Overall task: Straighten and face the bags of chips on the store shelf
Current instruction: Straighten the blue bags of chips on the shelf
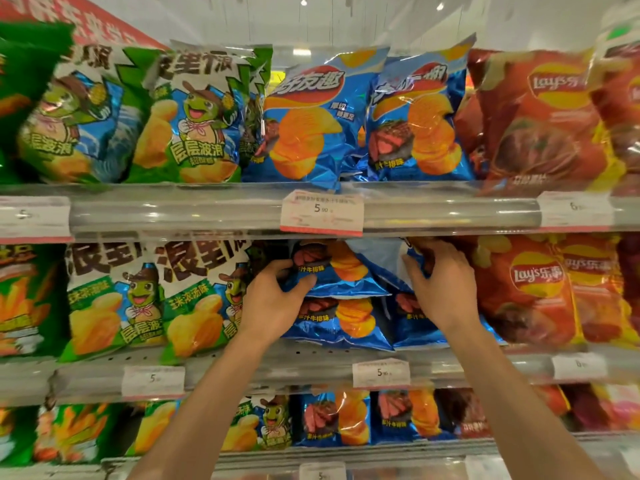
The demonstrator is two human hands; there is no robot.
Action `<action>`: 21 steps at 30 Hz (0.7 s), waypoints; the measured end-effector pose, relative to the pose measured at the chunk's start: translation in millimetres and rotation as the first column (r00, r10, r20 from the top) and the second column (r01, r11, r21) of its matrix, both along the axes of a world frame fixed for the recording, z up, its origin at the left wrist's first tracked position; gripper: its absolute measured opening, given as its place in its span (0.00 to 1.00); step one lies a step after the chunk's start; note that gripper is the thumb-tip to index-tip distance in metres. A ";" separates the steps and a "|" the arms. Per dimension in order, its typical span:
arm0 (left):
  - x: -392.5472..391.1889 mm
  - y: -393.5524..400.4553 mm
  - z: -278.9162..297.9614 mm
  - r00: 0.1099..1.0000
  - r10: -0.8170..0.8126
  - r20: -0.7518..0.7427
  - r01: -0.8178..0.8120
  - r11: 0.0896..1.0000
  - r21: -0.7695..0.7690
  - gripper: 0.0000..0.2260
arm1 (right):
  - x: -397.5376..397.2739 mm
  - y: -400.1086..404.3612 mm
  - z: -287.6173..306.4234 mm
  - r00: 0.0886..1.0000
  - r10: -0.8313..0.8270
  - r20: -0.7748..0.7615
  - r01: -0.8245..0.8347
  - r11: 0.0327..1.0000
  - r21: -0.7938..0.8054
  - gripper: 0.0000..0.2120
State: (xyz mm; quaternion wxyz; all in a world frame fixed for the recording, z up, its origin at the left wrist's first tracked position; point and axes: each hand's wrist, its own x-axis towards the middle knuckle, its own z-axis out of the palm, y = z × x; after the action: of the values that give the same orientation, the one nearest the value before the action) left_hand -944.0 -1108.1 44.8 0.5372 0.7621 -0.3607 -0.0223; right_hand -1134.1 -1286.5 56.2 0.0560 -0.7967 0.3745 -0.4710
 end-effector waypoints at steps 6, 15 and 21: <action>-1.9 32.0 -8.5 0.999 -0.038 -0.019 0.038 0.999 -0.024 0.23 | 10.4 1.0 9.5 0.995 -0.089 -0.047 0.092 0.993 0.080 0.17; 6.9 47.5 -9.9 0.970 -0.171 -0.171 0.181 0.982 0.045 0.44 | 22.7 49.4 1.5 0.996 0.077 0.042 -0.083 0.984 0.156 0.19; 7.0 38.6 7.1 0.954 -0.198 -0.224 0.209 0.977 0.029 0.31 | 28.7 43.8 3.8 0.971 -0.019 -0.240 0.026 0.999 0.024 0.18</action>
State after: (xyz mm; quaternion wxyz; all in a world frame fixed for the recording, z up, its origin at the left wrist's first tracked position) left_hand -937.0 -1069.5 51.9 0.5487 0.7274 -0.3748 -0.1712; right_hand -1105.4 -1242.7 60.0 0.0157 -0.8426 0.3938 -0.3669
